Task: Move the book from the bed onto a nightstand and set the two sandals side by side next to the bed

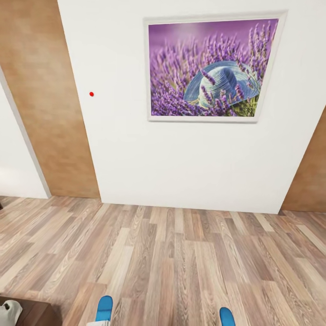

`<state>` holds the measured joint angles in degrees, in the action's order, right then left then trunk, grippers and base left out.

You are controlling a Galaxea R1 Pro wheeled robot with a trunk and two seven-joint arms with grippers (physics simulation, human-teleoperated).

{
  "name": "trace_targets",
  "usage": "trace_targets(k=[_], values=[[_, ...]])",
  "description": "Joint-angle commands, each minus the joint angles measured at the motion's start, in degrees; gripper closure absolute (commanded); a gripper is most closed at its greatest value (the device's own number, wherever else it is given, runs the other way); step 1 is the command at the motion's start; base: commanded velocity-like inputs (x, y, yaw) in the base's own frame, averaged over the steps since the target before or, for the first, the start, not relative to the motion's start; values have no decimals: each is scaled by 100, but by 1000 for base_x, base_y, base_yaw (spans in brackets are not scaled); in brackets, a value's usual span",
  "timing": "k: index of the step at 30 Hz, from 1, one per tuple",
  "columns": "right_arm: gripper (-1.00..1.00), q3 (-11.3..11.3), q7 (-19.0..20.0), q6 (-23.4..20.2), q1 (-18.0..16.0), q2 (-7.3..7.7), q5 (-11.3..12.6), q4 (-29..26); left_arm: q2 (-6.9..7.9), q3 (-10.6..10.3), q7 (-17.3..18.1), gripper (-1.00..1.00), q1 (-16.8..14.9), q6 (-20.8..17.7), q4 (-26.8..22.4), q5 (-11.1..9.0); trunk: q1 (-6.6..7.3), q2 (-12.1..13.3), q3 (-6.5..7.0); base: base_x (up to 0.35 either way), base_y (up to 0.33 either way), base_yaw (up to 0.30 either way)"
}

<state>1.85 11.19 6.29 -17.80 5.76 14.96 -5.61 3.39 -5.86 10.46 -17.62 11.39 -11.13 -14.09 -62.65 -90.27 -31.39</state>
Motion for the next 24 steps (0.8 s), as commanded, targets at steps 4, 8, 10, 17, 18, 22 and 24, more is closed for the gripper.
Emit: trace_targets(k=[4, 8, 10, 17, 18, 22, 24], values=[[100, 23, 26, 13, -5, 1, 42, 8, 4, -47, 9, 100, -5, 21, 6, -59, -3, -3, -6, 320, 0, 5], [100, 24, 28, 13, -5, 3, 42, 8, 4, -47, 9, 100, -5, 21, 6, -59, -3, -3, -6, 320, 0, 167], [100, 20, 27, 12, -5, 4, 42, 8, 4, -47, 9, 100, -5, 21, 6, -59, -3, -3, -6, 320, 0, 188], [100, 18, 30, 14, -5, 4, 42, 8, 4, -47, 9, 100, -5, 21, 4, -59, -3, -3, -6, 320, 0, 37], [100, 18, 30, 15, -5, 4, 42, 8, 4, -47, 9, 100, -5, 21, 5, -59, -3, -3, -6, 320, 0, 5], [100, 18, 29, 15, -5, 4, 42, 7, 4, -47, 9, 100, -5, 21, 6, -59, -3, -3, -6, 320, 0, 1], [100, 18, 29, 15, -5, 4, 42, 8, 4, -47, 9, 100, -5, 21, 6, -59, -3, -3, -6, 320, 0, 0]])
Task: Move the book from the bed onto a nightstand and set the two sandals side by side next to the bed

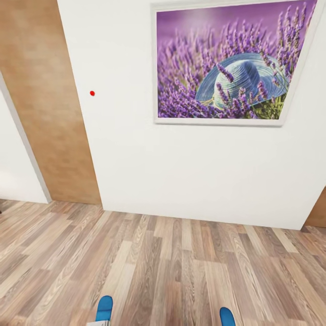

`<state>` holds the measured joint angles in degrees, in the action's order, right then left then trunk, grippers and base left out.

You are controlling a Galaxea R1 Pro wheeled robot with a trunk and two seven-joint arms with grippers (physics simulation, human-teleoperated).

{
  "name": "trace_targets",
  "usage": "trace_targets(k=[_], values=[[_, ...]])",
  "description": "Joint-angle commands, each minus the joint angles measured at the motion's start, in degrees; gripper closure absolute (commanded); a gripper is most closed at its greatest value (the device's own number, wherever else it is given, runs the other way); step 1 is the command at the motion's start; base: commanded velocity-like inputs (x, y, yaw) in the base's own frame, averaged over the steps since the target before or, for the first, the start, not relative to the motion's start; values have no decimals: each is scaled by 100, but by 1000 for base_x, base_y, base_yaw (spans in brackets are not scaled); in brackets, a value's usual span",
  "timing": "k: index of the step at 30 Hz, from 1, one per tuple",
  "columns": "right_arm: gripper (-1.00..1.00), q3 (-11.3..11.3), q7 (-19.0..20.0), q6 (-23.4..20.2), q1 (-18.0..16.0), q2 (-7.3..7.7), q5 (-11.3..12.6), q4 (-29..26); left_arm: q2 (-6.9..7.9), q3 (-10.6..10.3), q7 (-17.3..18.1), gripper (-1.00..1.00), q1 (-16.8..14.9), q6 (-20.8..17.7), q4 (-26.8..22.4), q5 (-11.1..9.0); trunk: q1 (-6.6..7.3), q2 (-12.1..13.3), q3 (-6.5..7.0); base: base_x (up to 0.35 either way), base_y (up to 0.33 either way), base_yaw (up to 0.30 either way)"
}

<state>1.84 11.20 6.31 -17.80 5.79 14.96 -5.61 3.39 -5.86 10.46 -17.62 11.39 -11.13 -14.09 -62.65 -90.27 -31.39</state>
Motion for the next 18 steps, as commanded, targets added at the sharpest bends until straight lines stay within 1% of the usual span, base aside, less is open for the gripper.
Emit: trace_targets(k=[1, 7, 11, 18], values=[[100, 18, 27, 13, -5, 1, 42, 8, 4, -47, 9, 100, -5, 21, 6, -59, -3, -3, -6, 320, 0, 0], [100, 20, 30, 11, -5, 1, 42, 8, 3, -47, 9, 100, -5, 21, 6, -59, -3, -3, -6, 320, 0, 22], [100, 18, 30, 11, -5, 1, 42, 8, 1, -47, 9, 100, -5, 21, 6, -59, -3, -3, -6, 320, 0, 144], [100, 18, 27, 12, -5, 1, 42, 4, -5, -47, 9, 100, -5, 21, 6, -59, -3, -3, -6, 320, 0, 15]])
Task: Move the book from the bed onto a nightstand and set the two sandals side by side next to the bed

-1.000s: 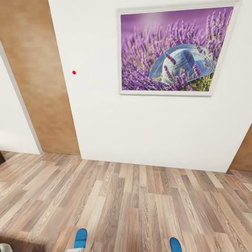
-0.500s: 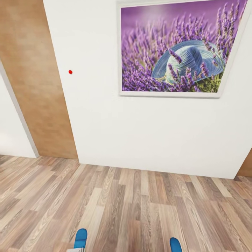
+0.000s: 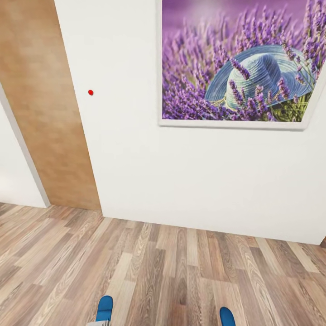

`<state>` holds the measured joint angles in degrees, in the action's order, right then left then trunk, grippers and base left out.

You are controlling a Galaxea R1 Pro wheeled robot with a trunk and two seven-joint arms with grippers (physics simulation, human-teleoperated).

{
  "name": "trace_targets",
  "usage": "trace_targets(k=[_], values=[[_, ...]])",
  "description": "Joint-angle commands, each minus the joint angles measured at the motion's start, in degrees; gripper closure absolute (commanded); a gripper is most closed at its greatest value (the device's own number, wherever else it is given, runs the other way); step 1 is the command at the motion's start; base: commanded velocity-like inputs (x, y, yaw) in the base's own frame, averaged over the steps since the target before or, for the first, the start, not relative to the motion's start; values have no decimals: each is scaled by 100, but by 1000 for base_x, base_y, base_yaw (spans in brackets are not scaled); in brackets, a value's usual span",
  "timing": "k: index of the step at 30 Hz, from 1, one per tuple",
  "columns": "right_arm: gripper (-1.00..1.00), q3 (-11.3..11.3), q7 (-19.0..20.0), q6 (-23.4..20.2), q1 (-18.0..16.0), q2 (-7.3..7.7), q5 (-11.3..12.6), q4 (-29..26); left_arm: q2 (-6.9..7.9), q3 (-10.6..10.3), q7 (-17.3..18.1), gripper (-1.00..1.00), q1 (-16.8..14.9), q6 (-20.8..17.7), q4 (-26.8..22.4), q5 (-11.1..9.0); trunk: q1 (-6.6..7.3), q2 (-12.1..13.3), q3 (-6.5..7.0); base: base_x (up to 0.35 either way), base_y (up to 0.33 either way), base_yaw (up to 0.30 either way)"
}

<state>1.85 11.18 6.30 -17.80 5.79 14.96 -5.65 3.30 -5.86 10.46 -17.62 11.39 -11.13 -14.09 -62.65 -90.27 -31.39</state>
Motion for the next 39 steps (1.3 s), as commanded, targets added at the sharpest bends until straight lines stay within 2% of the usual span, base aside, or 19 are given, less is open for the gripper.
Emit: trace_targets(k=[1, 16, 24, 39], values=[[100, 18, 27, 14, -4, 1, 42, 9, 4, -47, 9, 100, -5, 21, 6, -59, -3, -3, -6, 320, 0, 1], [100, 18, 29, 16, -4, -6, 42, 11, 4, -47, 9, 100, -5, 21, 6, -59, -3, -3, -6, 320, 0, 1], [100, 18, 28, 14, -4, -4, 42, 7, 4, -47, 9, 100, -5, 21, 6, -59, -3, -3, -6, 320, 0, 157], [100, 18, 29, 14, -4, -2, 42, -6, 4, -47, 9, 100, -5, 21, 6, -59, -3, -3, -6, 320, 0, 6]])
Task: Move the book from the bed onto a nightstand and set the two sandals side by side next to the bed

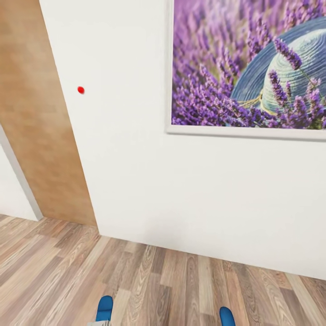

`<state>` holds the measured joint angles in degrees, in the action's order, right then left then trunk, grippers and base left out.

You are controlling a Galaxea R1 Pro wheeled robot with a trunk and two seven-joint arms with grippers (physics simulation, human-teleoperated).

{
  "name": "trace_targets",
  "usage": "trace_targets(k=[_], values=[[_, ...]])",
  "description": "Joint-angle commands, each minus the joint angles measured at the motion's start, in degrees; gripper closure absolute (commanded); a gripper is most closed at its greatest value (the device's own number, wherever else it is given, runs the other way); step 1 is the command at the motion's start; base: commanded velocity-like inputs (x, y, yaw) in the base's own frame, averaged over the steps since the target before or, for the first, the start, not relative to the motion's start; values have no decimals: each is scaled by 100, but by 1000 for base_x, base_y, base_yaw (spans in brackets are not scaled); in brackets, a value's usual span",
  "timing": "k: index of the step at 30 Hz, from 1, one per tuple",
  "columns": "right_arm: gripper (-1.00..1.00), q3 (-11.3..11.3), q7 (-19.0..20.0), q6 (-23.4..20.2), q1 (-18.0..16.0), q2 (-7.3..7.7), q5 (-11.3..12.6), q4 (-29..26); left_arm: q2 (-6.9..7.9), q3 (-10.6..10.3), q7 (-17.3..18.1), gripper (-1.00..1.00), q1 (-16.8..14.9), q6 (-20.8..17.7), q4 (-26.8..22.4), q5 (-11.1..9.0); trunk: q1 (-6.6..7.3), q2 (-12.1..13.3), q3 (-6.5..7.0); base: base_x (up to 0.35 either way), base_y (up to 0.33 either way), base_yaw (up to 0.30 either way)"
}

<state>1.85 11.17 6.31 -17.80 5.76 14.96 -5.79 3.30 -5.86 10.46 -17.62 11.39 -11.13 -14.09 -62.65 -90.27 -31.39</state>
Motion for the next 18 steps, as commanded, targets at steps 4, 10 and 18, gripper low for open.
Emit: trace_targets(k=[4, 10, 18], values=[[100, 18, 28, 15, -5, 2, 42, 7, 4, -47, 9, 100, -5, 21, 6, -59, -3, -3, -6, 320, 0, 0], [100, 18, 29, 15, -5, -3, 42, 7, 4, -47, 9, 100, -5, 21, 6, -59, -3, -3, -6, 320, 0, 0], [100, 18, 29, 16, -5, -4, 42, 7, 4, -47, 9, 100, -5, 21, 6, -59, -3, -3, -6, 320, 0, 36]])
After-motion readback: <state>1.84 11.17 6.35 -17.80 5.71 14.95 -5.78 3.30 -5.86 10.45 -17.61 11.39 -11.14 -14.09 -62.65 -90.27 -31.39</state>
